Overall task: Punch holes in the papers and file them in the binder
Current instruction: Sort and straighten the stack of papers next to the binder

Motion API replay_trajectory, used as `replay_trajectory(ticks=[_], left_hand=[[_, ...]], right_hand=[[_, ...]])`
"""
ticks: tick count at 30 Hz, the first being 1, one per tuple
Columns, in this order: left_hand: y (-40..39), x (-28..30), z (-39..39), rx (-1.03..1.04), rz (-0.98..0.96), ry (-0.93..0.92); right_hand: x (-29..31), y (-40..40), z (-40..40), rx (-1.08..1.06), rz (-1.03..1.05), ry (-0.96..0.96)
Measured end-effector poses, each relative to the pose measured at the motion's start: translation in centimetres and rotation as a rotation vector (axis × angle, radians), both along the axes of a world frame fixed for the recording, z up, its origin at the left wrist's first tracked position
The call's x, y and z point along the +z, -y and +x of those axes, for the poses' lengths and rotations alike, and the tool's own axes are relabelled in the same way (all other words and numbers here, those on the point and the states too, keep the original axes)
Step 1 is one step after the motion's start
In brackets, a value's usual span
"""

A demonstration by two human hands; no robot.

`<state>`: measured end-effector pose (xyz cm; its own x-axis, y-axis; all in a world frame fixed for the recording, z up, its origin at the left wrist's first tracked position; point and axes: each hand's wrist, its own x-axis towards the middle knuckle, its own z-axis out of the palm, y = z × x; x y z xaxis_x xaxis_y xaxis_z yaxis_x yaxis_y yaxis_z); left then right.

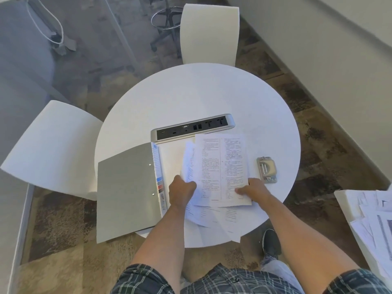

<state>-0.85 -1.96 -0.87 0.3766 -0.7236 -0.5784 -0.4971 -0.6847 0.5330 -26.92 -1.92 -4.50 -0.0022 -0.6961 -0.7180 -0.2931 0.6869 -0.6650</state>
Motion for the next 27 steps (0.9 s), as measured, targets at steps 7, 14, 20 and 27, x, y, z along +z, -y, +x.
replay_trajectory(ticks=[7, 14, 20, 27], left_hand=[[0.2, -0.5, 0.5, 0.089, -0.123, -0.153], [-0.7, -0.2, 1.5, 0.039, -0.078, -0.146], [-2.8, -1.1, 1.2, -0.146, -0.045, 0.003], [-3.4, -2.1, 1.0, -0.115, -0.087, 0.028]], right_hand=[[0.5, -0.4, 0.5, 0.476, -0.105, -0.27], [0.8, -1.0, 0.5, 0.229, -0.248, -0.349], [1.4, 1.7, 0.6, 0.325, -0.288, -0.564], [2.1, 5.2, 0.9, 0.538, -0.202, -0.699]])
